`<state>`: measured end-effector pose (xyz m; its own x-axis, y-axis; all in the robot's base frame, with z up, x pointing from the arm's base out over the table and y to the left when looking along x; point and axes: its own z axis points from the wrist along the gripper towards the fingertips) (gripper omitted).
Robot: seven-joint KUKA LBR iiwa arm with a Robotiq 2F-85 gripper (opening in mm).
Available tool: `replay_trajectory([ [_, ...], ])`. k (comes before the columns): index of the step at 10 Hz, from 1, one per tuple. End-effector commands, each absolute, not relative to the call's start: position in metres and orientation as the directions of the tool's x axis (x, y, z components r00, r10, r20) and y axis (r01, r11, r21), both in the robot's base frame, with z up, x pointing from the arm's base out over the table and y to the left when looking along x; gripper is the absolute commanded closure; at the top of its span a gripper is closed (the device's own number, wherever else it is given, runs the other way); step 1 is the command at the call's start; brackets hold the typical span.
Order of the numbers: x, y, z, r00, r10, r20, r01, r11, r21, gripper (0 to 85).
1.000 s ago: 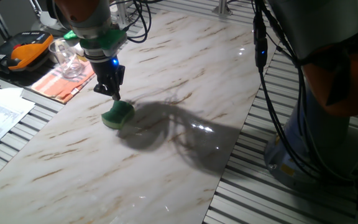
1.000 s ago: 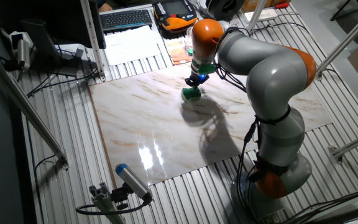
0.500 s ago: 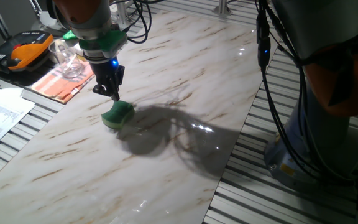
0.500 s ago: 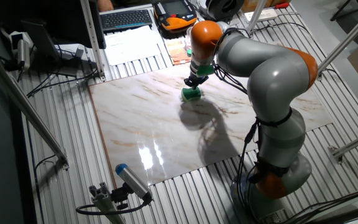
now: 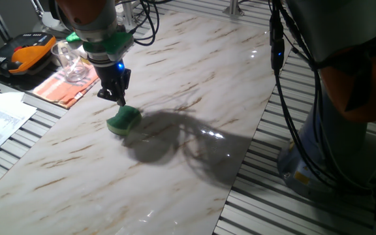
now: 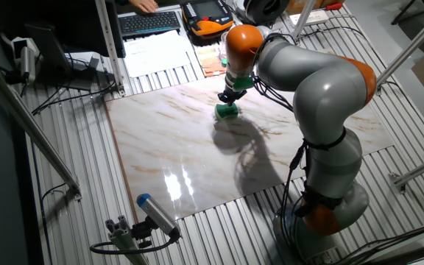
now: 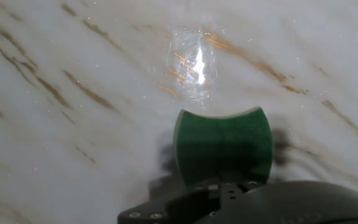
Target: Clean the tabletop with a sponge
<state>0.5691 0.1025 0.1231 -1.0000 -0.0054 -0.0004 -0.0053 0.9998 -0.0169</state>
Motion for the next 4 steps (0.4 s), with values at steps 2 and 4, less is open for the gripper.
replay_trajectory([
  [2, 0.5693, 0.1020, 0.1228, -1.000, -0.004, 0.001, -0.004, 1.000, -0.018, 85.0],
  [4, 0.5685, 0.1014, 0.1233, -1.000, -0.002, 0.007, -0.002, 1.000, -0.020, 85.0],
])
